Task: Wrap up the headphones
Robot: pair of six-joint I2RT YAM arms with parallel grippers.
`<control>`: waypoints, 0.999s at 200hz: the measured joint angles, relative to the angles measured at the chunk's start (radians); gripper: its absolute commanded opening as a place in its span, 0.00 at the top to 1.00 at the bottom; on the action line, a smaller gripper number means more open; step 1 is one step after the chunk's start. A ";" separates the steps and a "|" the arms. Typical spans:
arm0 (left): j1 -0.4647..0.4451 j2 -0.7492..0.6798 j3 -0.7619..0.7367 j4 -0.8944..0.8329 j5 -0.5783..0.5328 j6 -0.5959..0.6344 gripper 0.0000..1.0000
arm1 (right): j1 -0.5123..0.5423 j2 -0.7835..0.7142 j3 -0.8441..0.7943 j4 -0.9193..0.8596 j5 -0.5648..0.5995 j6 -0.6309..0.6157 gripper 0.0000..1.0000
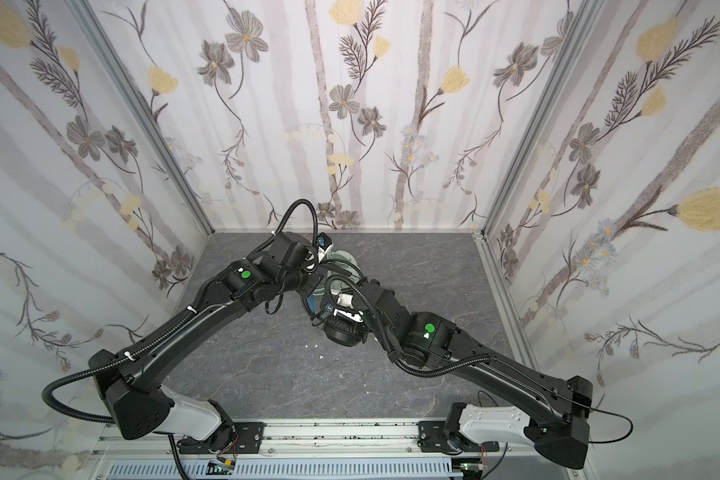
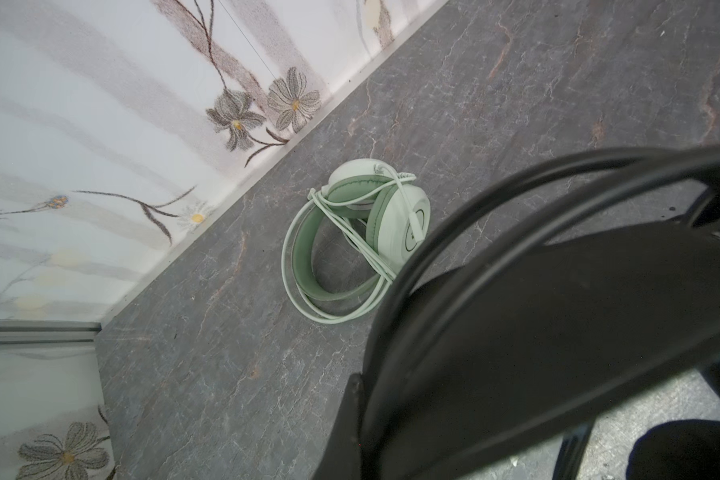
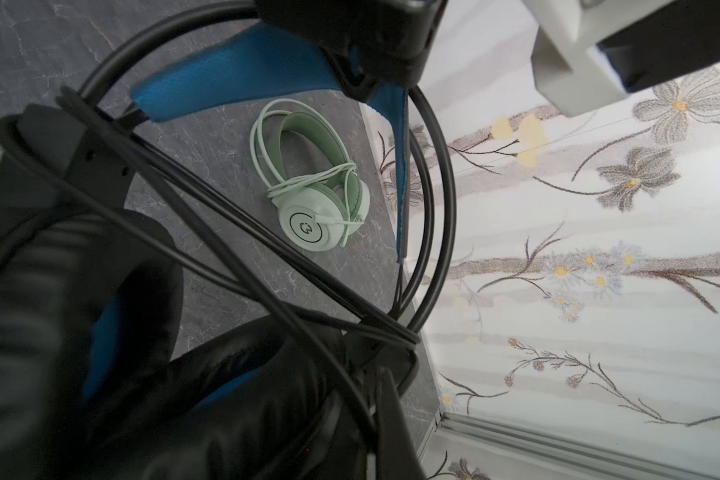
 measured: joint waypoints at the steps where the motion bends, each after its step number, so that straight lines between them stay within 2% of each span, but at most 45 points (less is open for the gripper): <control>1: 0.000 -0.002 -0.002 0.000 0.002 0.000 1.00 | 0.000 -0.001 -0.001 0.000 0.000 0.000 0.99; 68: 0.004 -0.076 -0.044 0.009 0.113 0.007 1.00 | -0.039 -0.057 -0.054 0.043 -0.071 0.013 0.94; 149: 0.005 -0.105 -0.045 0.016 0.134 0.007 1.00 | -0.066 -0.079 -0.072 0.080 -0.126 0.001 0.92; 200: 0.004 -0.105 -0.029 -0.033 0.153 0.021 1.00 | -0.071 -0.093 -0.074 0.089 -0.088 -0.014 0.77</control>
